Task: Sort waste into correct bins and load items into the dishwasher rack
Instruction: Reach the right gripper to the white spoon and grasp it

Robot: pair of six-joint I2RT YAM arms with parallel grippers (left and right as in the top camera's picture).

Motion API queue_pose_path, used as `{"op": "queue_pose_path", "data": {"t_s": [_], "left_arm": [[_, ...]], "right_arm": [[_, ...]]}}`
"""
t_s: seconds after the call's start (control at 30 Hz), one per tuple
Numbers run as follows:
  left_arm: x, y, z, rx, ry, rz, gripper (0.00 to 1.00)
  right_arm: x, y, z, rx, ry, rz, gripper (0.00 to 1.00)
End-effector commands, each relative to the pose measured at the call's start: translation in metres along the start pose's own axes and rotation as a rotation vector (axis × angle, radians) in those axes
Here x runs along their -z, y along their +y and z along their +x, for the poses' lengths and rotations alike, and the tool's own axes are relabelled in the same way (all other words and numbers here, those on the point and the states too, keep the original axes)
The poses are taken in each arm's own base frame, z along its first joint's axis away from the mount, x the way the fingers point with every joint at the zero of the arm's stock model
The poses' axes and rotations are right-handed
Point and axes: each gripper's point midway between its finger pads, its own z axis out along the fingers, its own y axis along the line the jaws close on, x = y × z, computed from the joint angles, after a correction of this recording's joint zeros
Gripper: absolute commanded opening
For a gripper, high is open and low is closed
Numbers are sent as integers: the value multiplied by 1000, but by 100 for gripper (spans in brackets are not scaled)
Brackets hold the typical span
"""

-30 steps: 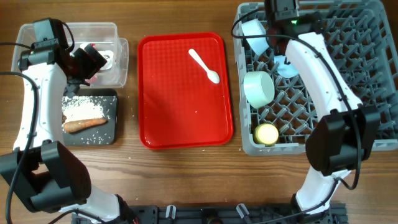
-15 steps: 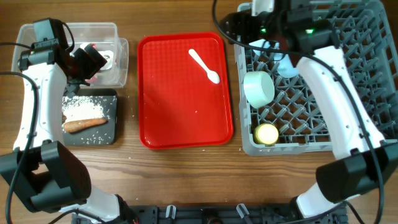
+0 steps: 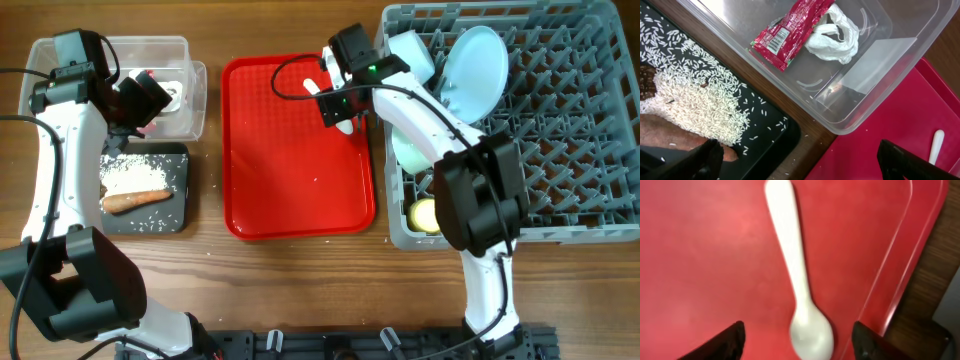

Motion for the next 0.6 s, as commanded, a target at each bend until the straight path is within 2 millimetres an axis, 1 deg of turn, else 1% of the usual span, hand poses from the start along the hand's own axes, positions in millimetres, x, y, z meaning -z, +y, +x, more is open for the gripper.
{"op": "queue_pose_path", "data": {"t_s": [0.0, 0.03, 0.1, 0.13, 0.27, 0.43, 0.57], "left_arm": [[2, -1, 0, -3, -5, 5, 100], [2, -1, 0, -3, -5, 5, 100], [2, -1, 0, -3, -5, 5, 100], [2, -1, 0, -4, -5, 5, 100], [2, -1, 0, -3, -5, 5, 100], [2, -1, 0, -3, -5, 5, 100], [2, -1, 0, -3, -5, 5, 100]], "right_arm": [[-21, -19, 10, 17, 35, 101, 61], [-28, -22, 13, 18, 44, 115, 56], [-33, -25, 17, 22, 58, 126, 48], [-35, -25, 19, 22, 63, 126, 47], [-35, -24, 24, 24, 84, 122, 47], [-35, -16, 37, 42, 136, 70, 46], [-34, -16, 37, 42, 140, 70, 45]]}}
